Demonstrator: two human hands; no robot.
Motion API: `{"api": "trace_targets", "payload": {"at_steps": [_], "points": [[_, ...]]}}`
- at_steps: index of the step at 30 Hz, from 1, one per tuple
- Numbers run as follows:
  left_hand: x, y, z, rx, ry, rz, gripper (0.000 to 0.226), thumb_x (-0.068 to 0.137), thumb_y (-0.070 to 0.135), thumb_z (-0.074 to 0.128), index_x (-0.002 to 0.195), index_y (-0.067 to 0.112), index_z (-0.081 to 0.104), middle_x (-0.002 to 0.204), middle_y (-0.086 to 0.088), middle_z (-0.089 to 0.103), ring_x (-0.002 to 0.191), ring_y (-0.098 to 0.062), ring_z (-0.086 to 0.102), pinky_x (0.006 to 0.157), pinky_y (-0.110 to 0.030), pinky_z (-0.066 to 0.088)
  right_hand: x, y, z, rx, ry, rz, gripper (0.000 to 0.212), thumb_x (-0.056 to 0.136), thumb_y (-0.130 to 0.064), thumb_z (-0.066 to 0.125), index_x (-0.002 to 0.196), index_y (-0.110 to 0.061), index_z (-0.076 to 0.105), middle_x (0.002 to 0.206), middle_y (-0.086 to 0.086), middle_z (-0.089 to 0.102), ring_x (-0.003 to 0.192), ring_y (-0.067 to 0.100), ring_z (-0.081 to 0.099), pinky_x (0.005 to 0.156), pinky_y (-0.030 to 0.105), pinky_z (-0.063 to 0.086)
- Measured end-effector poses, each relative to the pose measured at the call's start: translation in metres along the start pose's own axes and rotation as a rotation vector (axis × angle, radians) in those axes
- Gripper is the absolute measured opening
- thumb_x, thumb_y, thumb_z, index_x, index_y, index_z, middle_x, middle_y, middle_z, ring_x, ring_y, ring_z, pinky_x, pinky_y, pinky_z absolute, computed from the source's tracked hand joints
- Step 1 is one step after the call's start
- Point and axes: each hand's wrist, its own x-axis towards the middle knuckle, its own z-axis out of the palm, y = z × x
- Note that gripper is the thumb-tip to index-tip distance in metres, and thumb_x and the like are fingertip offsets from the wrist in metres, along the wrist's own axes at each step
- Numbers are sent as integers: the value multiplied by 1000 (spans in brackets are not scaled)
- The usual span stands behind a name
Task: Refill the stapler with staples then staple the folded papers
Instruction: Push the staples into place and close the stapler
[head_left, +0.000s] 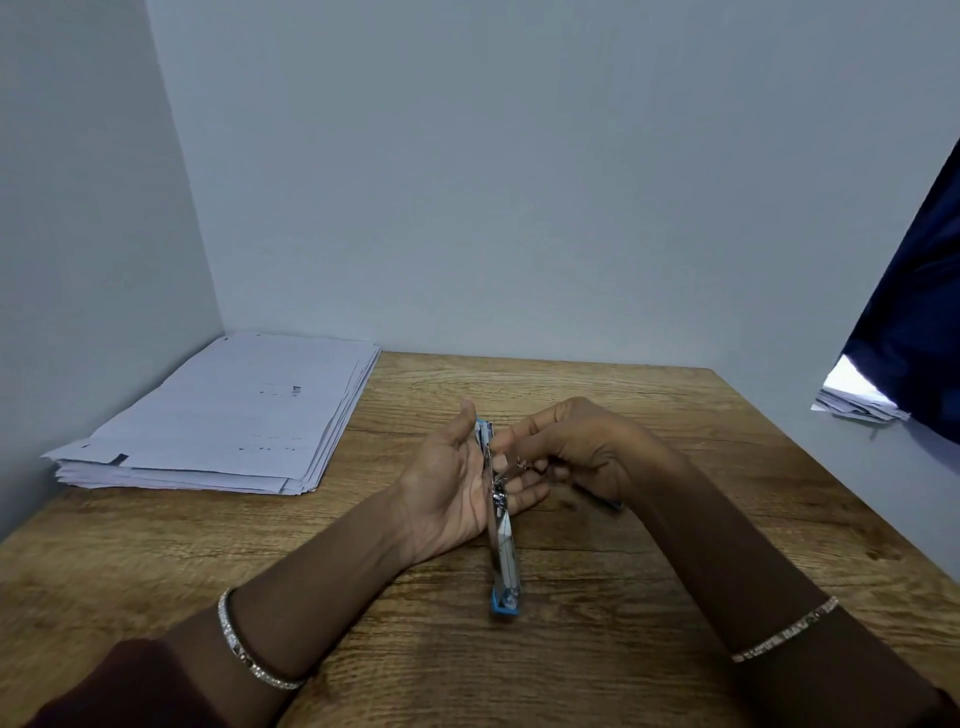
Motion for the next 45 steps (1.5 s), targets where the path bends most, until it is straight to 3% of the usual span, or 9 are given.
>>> {"api": "trace_targets", "payload": {"at_steps": [7,10,14,17,21,27,33,39,45], "points": [[2,3,-2,-98,5,52,76,103,57,31,145,-4,43,137,-31,58,128,-42,58,108,-52,45,-4,-11,-13,138,31,-103,17,84,12,67,99,6,74,66,8,73,45,5,58,37,14,40],[1,4,0,-156,16,86,71,103,54,34,151,1,35,139,-31,57,119,-44,64,97,-56,52,-8,-11,-14,-77,84,-251,17,84,6,68,96,-1,78,67,3,72,50,3,54,44,13,41],[0,5,-1,-130,32,83,74,103,57,29,132,-4,59,132,-25,64,115,-35,67,95,-51,53,-13,-12,-6,-390,39,-396,24,87,3,64,92,-13,82,81,6,79,65,3,69,61,15,52],[0,5,-2,-154,16,63,77,103,58,29,120,-9,63,114,-27,70,112,-35,67,97,-52,51,-15,-12,1,-649,83,-477,27,86,-2,64,95,-20,82,72,-9,72,53,-6,58,58,13,44],[0,5,-3,-141,-7,62,79,103,58,29,126,-13,55,135,-30,60,119,-36,64,106,-50,48,-20,-14,8,-934,94,-662,30,87,-7,63,106,-22,80,89,-3,65,71,2,53,67,27,43],[-1,5,-2,-157,-53,72,78,103,57,27,124,-13,53,103,-31,72,93,-37,75,78,-46,63,-21,-13,12,-1209,114,-709,28,94,-21,55,111,-24,77,76,-12,41,75,15,49,63,30,36],[1,6,-4,-176,-25,103,64,103,57,32,105,-2,56,97,-27,71,92,-37,74,85,-50,61,-22,-16,5,-1029,222,-724,39,89,-10,57,119,-25,75,95,-2,68,90,21,64,78,39,53],[0,10,-3,-264,-23,119,75,103,58,28,138,-6,46,122,-35,66,107,-42,70,80,-50,62,-26,-18,-7,-557,5,-608,32,86,-10,70,113,-26,77,99,-6,77,85,21,72,78,37,60],[-4,9,-1,-233,-10,94,83,102,59,29,122,-17,58,130,-34,61,119,-39,62,93,-54,51,-17,-8,9,-695,-3,-668,16,91,-21,73,105,-15,77,86,0,78,81,11,72,75,31,55]]}}
